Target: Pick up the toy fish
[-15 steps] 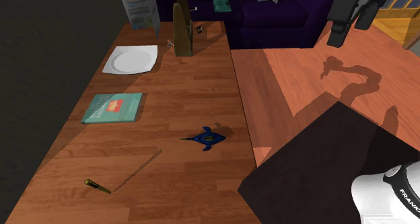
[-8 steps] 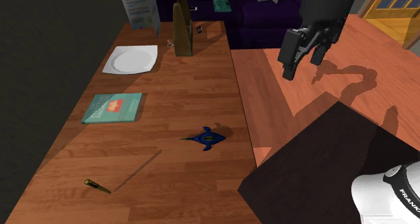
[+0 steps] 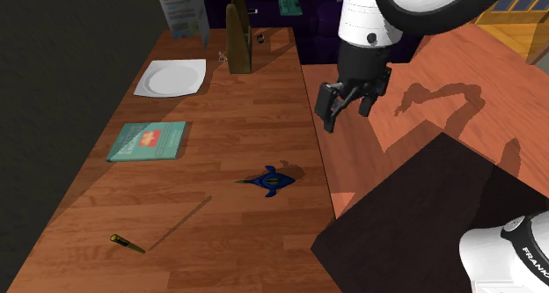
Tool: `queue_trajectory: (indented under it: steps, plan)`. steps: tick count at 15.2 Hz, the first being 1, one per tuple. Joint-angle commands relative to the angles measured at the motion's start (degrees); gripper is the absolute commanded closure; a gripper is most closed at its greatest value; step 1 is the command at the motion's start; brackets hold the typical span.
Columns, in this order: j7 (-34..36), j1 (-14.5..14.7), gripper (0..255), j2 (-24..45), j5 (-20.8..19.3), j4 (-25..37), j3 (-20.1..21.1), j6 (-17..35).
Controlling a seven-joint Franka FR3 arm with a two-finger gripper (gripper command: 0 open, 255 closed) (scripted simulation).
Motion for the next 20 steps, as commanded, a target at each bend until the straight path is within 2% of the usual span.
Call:
queue_trajectory:
  steps: [1, 5, 11, 20]
  plan:
    - [1.4, 0.3, 0, 4.8, 0.5, 0.6, 1.0, 4.9]
    - [4.3, 0.6, 0, 15.0, 0.3, 3.3, 2.2, 13.5]
    - [9.3, 2.0, 0, 30.4, -2.1, 9.8, 2.3, 23.9]
    - [14.8, 6.8, 0, 51.7, -4.3, 24.9, -0.6, 32.9]
